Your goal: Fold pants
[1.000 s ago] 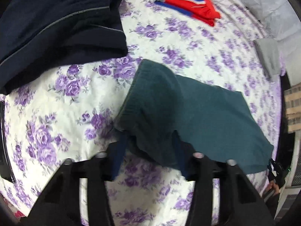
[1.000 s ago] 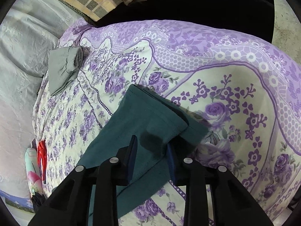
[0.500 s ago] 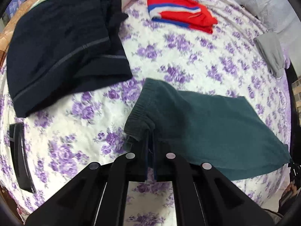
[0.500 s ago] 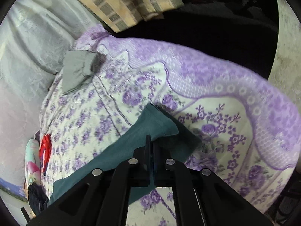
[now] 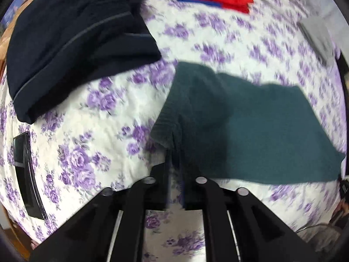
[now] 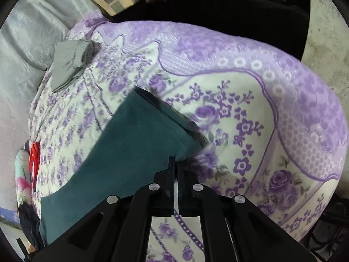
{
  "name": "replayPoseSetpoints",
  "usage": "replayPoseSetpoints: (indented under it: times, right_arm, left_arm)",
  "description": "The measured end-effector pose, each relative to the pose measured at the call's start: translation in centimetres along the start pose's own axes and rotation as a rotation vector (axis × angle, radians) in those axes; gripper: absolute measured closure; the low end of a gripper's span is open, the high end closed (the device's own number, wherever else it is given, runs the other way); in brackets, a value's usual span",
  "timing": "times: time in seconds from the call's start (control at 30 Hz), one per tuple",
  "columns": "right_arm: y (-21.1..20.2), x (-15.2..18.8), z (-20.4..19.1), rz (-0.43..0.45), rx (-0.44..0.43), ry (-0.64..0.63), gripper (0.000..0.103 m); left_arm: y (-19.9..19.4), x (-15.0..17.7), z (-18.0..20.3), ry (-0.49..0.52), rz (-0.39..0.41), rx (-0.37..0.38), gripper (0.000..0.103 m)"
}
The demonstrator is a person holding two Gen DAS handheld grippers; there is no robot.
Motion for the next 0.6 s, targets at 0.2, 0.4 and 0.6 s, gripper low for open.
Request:
replayPoseSetpoints:
  times: [0.2, 0.4, 0.6]
  right_arm:
    - [-3.1, -2.3, -1.4, 0.165, 0.101, -0.09, 0.068]
    - [0.0, -3.2, -5.6, 0.121, 0.084, -0.226, 0.068]
    - [3.5, -4.2, -8.8, 0.094, 0.135, -0.331, 0.069]
  left_arm:
    - [-2.0, 0.2, -0.1, 0.054, 0.053, -0.025, 0.051]
    - [-3.3, -1.4, 1.7, 0.062, 0.124, -0.01, 0.048]
    - [-0.6, -1.6, 4.7, 0.117, 0.067, -0.047, 0.047]
Point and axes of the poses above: each gripper's, at about its wrist camera, not at the fingertips, and y roughly the way its jaws point, z to its right, x to its underside, the point moved 7 cm from there along y, roughly the way its jaws point, and after that the axes turned 12 degrees about y, right-handed, at the moved point
